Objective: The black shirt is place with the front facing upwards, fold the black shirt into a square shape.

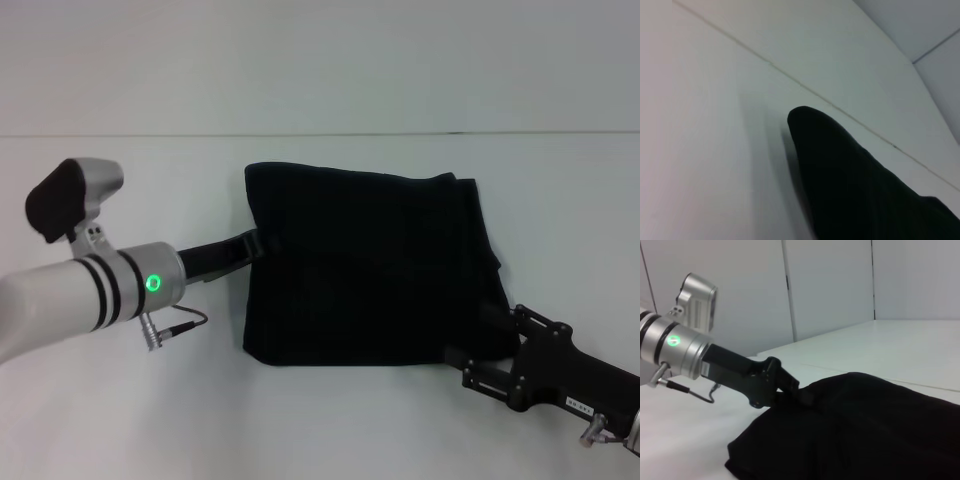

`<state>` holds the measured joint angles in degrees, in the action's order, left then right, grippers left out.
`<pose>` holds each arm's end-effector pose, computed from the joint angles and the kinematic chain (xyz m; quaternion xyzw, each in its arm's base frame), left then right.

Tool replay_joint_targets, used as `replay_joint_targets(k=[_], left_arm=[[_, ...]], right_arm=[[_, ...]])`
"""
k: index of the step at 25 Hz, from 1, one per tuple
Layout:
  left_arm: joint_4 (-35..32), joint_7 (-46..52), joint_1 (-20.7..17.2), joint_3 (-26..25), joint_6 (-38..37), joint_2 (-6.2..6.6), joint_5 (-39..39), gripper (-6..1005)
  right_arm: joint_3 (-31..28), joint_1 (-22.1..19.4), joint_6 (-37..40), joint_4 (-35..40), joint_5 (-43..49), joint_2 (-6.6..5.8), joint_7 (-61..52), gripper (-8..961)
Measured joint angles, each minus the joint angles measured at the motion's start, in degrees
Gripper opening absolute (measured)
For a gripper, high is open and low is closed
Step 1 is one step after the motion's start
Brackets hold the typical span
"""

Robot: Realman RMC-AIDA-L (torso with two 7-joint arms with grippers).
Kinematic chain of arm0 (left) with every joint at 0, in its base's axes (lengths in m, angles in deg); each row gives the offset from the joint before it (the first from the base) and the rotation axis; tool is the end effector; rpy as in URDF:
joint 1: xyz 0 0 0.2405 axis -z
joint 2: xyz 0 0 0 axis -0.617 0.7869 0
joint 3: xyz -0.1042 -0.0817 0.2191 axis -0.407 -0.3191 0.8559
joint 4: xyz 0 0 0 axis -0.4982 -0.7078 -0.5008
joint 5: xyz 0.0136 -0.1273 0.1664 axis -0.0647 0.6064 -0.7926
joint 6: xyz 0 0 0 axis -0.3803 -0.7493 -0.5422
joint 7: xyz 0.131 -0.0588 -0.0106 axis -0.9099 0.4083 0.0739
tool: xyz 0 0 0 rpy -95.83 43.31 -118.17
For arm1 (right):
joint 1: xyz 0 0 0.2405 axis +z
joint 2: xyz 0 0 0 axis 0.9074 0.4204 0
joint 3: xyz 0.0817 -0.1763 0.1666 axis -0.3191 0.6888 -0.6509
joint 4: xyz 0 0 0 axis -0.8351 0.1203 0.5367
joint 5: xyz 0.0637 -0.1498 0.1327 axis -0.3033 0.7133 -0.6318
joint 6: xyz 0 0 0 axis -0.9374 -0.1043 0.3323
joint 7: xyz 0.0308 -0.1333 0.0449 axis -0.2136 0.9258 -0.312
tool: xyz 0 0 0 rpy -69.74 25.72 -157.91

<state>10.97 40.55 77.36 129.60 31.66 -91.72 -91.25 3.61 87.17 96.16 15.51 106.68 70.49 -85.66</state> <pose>-0.2633 0.3944 -0.0780 -0.7074 -0.6207 -0.2498 0.2279 0.3207 0.2790 -0.0619 -0.8982 0.2119 0.2614 0.2829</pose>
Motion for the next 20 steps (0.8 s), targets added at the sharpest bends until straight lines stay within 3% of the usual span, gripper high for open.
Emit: replay_joint_targets(k=[6, 13, 20], left_arm=[[-2.80, -0.05, -3.95, -0.01, -1.08, -0.14, 3.16, 85], [-3.30, -0.47, -4.47, -0.87, -1.94, -0.36, 3.91, 109], [-3.39, -10.61, -5.86, -7.98, -9.47, -0.72, 4.05, 133]], right_arm=[[-0.08, 0.14, 0.06, 0.02, -0.08, 0.00, 0.01, 825], [-0.09, 0.47, 0.14, 0.19, -0.16, 0.08, -0.10, 826], [-0.27, 0.57, 0.61, 0.19, -0.24, 0.09, -0.19, 826]])
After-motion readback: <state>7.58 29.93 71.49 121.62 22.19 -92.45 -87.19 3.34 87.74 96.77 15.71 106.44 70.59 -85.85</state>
